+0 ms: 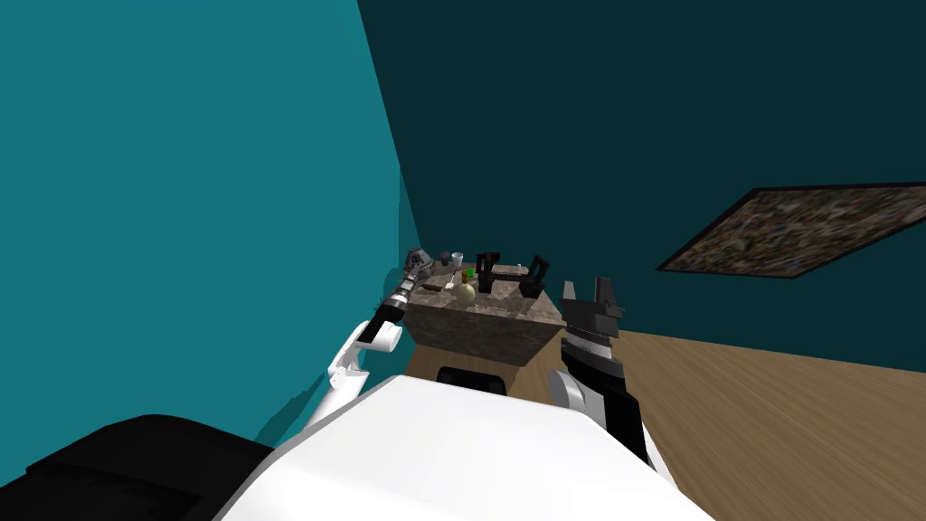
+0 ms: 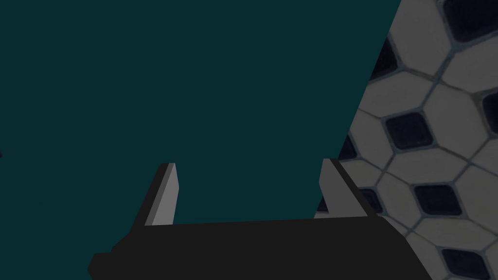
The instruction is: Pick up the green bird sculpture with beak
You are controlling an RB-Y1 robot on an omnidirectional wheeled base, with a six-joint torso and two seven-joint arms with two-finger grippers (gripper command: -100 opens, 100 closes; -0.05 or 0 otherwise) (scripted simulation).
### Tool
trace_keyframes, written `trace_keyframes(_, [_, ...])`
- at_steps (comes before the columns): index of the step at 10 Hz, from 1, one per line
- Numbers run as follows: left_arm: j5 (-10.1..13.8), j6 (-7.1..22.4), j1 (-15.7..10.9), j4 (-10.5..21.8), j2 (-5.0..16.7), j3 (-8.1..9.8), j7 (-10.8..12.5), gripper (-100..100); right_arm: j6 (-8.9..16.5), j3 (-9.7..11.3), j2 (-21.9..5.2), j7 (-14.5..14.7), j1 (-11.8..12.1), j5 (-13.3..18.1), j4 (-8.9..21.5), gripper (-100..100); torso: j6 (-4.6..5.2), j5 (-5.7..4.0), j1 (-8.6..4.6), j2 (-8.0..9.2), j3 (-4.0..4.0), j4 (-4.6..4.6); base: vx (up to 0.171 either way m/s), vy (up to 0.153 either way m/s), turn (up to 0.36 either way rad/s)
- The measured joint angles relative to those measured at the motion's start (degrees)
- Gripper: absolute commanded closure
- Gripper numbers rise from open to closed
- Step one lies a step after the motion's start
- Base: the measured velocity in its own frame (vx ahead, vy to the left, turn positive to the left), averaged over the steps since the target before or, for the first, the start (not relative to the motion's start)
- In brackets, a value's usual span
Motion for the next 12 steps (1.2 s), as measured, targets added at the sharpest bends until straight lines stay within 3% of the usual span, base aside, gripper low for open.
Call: trace_keyframes(12, [1.2, 18.0, -6.1, 5.8, 3.1, 0.45, -0.8, -100, 0.0, 0.0, 0.0, 0.0, 0.0, 0.0, 0.0, 0, 0.00, 0.01, 0.03, -0.07, -0.04, -0.02, 0.012, -0.005, -0.027])
